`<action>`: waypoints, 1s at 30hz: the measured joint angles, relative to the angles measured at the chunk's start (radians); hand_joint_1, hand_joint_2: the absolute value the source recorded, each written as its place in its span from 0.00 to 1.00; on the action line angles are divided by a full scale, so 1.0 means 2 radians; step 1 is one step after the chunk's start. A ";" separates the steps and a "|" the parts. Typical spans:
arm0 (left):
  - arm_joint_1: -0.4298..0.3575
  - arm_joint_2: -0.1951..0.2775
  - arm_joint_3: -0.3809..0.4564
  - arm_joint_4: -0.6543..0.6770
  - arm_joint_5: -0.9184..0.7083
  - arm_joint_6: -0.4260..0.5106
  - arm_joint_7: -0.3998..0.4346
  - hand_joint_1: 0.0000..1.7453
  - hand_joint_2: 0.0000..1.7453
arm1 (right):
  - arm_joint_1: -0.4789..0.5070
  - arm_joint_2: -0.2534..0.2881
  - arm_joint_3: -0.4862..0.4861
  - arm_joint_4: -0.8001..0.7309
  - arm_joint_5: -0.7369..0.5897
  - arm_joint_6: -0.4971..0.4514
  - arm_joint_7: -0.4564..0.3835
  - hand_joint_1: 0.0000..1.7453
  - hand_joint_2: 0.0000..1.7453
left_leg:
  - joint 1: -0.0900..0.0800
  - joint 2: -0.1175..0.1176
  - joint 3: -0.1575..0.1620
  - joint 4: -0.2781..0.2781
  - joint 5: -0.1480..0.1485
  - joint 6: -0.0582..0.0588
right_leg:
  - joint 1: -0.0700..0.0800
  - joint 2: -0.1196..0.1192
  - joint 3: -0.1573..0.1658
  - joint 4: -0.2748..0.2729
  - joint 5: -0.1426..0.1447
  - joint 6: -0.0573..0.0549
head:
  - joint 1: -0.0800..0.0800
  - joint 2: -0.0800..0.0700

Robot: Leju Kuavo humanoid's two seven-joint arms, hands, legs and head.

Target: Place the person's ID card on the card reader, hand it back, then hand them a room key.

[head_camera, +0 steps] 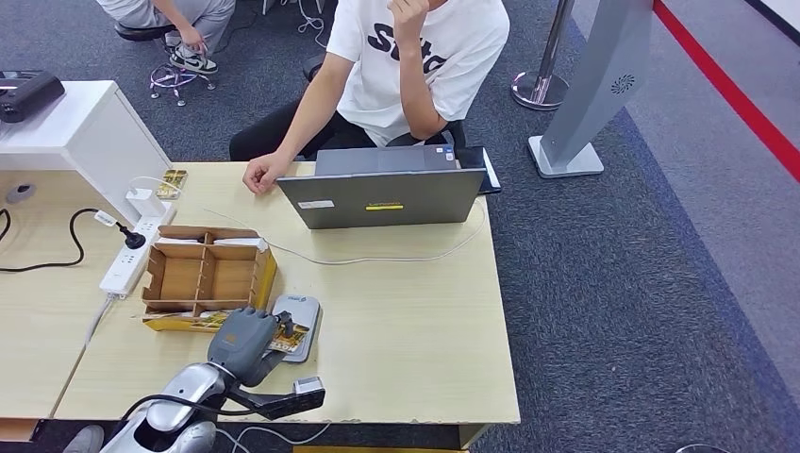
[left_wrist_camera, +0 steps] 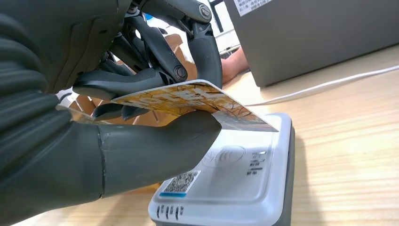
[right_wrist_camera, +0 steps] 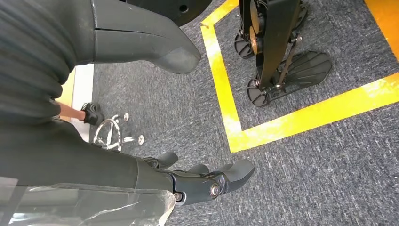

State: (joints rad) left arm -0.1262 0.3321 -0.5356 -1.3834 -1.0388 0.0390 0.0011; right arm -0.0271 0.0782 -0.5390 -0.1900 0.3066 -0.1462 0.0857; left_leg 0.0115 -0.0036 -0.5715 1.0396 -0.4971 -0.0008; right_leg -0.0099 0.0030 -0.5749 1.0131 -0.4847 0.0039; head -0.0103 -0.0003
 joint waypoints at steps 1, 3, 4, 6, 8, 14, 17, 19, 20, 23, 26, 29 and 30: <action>0.000 0.000 0.001 0.002 0.000 -0.001 -0.001 1.00 1.00 | 0.000 0.000 0.000 0.000 0.001 0.000 0.000 0.00 1.00 | 0.000 0.000 0.000 0.000 0.000 0.000 | 0.000 0.000 0.000 0.000 0.000 0.000 | 0.000 0.000; 0.000 -0.001 0.002 0.006 0.001 -0.003 -0.002 1.00 1.00 | 0.000 0.000 0.000 0.000 0.002 0.001 0.000 0.00 1.00 | 0.000 0.000 0.000 0.000 0.000 0.000 | 0.000 0.000 0.000 0.000 0.000 0.000 | 0.000 0.000; 0.000 -0.001 0.002 0.007 0.002 -0.003 -0.003 1.00 1.00 | 0.000 0.000 0.000 0.000 0.002 0.001 0.000 0.00 1.00 | 0.000 0.000 0.000 0.000 0.000 0.000 | 0.000 0.000 0.000 0.000 0.000 0.000 | 0.000 0.000; 0.000 -0.002 0.002 0.010 0.003 -0.004 -0.003 1.00 1.00 | 0.000 0.000 0.000 0.000 0.003 0.001 0.000 0.00 1.00 | 0.000 0.000 0.000 0.000 0.000 0.000 | 0.000 0.000 0.000 0.000 0.000 0.000 | 0.000 0.000; 0.000 -0.002 0.003 0.014 0.003 -0.005 -0.004 1.00 1.00 | 0.000 0.000 0.000 0.000 0.003 0.001 0.000 0.00 1.00 | 0.000 0.000 0.000 0.000 0.000 0.000 | 0.000 0.000 0.000 0.000 0.000 0.000 | 0.000 0.000; -0.001 -0.006 0.003 0.023 0.003 -0.007 -0.007 1.00 1.00 | 0.000 0.000 0.000 0.000 0.007 0.001 0.000 0.00 1.00 | 0.000 0.000 0.000 0.000 0.000 0.000 | 0.000 0.000 0.000 0.000 0.000 0.000 | 0.000 0.000; -0.001 -0.008 0.003 0.026 0.003 -0.007 -0.007 1.00 1.00 | 0.000 0.000 0.000 0.000 0.007 0.001 0.000 0.00 1.00 | 0.000 0.000 0.000 0.000 0.000 0.000 | 0.000 0.000 0.000 0.000 0.000 0.000 | 0.000 0.000; -0.002 -0.009 0.003 0.028 0.003 -0.004 -0.010 1.00 1.00 | 0.000 0.000 0.000 0.000 0.008 0.001 0.000 0.00 1.00 | 0.000 0.000 0.000 0.000 0.000 0.000 | 0.000 0.000 0.000 0.000 0.000 0.000 | 0.000 0.000; -0.002 -0.010 0.003 0.029 0.004 0.000 -0.013 1.00 1.00 | 0.000 0.000 0.000 0.000 0.009 0.001 0.000 0.00 1.00 | 0.000 0.000 0.000 0.000 0.000 0.000 | 0.000 0.000 0.000 0.000 0.000 0.000 | 0.000 0.000; -0.001 -0.016 0.007 0.030 0.011 0.024 -0.026 1.00 1.00 | 0.000 0.000 -0.001 0.000 0.012 0.002 0.000 0.00 1.00 | 0.000 0.000 0.000 0.000 0.000 0.000 | 0.000 0.000 0.000 0.000 0.000 0.000 | 0.000 0.000; 0.000 -0.030 0.019 0.029 0.016 0.072 -0.037 1.00 1.00 | 0.000 0.000 -0.002 0.000 0.016 0.002 -0.002 0.00 1.00 | 0.000 0.000 0.000 0.000 0.000 0.000 | 0.000 0.000 0.000 0.000 0.000 0.000 | 0.000 0.000; 0.000 -0.045 0.045 0.018 0.036 0.122 -0.057 1.00 1.00 | 0.000 0.001 -0.003 0.000 0.022 0.002 -0.004 0.00 1.00 | 0.000 0.000 0.000 0.000 0.000 0.000 | 0.000 0.000 0.000 0.000 0.000 0.000 | 0.000 0.000; 0.000 -0.048 0.054 0.014 0.045 0.132 -0.063 1.00 1.00 | 0.000 0.001 -0.003 0.000 0.023 0.003 -0.005 0.00 1.00 | 0.000 0.000 0.000 0.000 0.000 0.000 | 0.000 0.000 0.000 0.000 0.000 0.000 | 0.000 0.000</action>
State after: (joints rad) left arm -0.1269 0.2369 -0.4275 -1.3560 -0.9496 0.3027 -0.1249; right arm -0.0275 0.0796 -0.5450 -0.1900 0.3535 -0.1411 0.0761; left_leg 0.0115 -0.0036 -0.5714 1.0397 -0.4971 -0.0008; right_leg -0.0099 0.0029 -0.5749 1.0131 -0.4846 0.0039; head -0.0103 -0.0004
